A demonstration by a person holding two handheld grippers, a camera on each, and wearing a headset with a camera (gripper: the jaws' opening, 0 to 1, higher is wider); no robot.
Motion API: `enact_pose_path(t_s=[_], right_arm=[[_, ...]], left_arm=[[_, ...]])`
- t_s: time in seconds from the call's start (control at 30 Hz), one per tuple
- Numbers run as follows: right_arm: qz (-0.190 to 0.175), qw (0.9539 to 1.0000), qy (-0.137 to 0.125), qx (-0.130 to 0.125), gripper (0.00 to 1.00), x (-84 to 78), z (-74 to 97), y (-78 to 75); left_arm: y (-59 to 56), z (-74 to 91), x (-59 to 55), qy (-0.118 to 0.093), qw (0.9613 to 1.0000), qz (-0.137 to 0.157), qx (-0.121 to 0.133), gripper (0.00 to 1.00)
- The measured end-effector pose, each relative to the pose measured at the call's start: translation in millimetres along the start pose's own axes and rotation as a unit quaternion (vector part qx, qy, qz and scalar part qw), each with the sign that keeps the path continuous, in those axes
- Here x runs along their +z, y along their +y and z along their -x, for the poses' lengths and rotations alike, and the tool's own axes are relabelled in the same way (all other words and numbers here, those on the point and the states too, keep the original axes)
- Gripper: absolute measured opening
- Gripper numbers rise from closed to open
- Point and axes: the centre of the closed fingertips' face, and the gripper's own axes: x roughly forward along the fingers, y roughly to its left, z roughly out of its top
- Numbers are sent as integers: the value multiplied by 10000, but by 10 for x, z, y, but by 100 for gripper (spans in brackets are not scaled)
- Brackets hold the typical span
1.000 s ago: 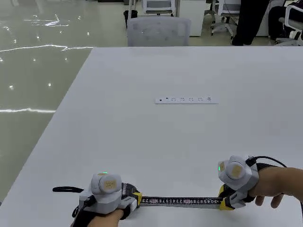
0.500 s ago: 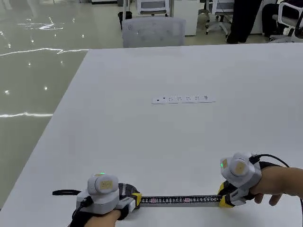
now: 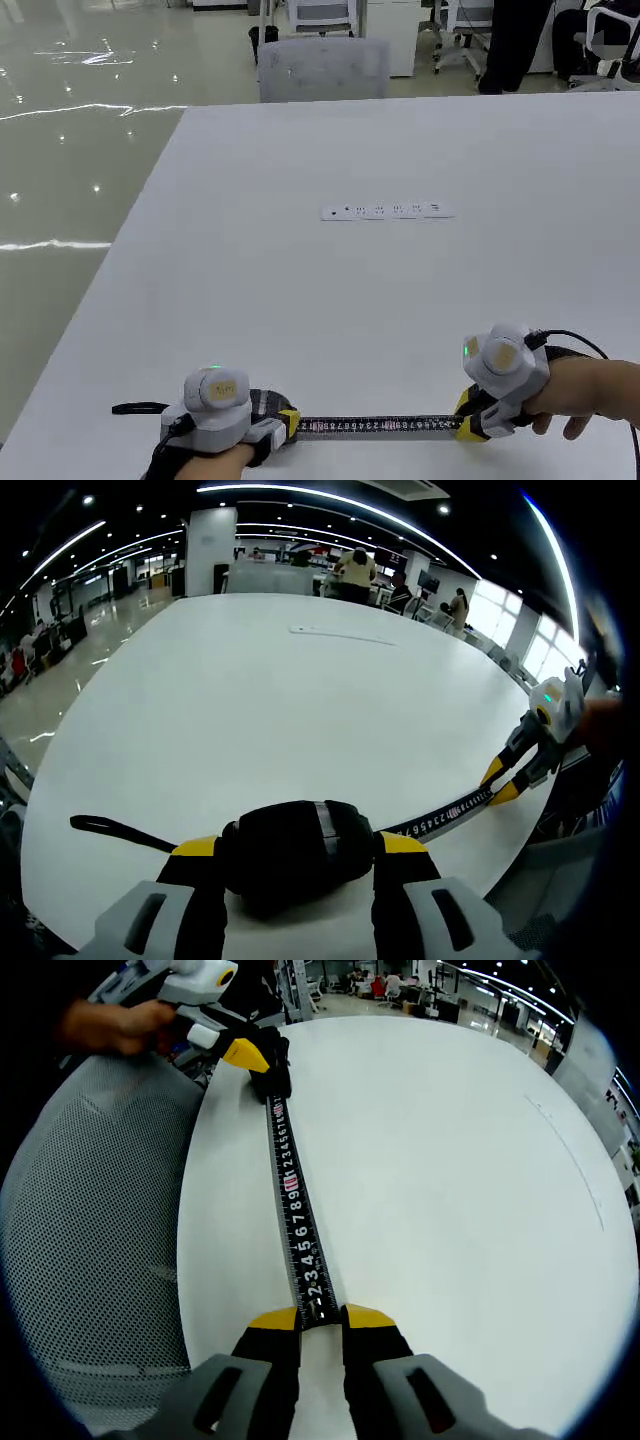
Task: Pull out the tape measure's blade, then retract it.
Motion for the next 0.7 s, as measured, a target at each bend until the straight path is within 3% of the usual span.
enact_pose_path(t_s=[0.7], right_arm=[[-39,10000,-43,-10,14,94,-48,7]], left_arm=[[6,6,-2,22,10000,17,-23,55]])
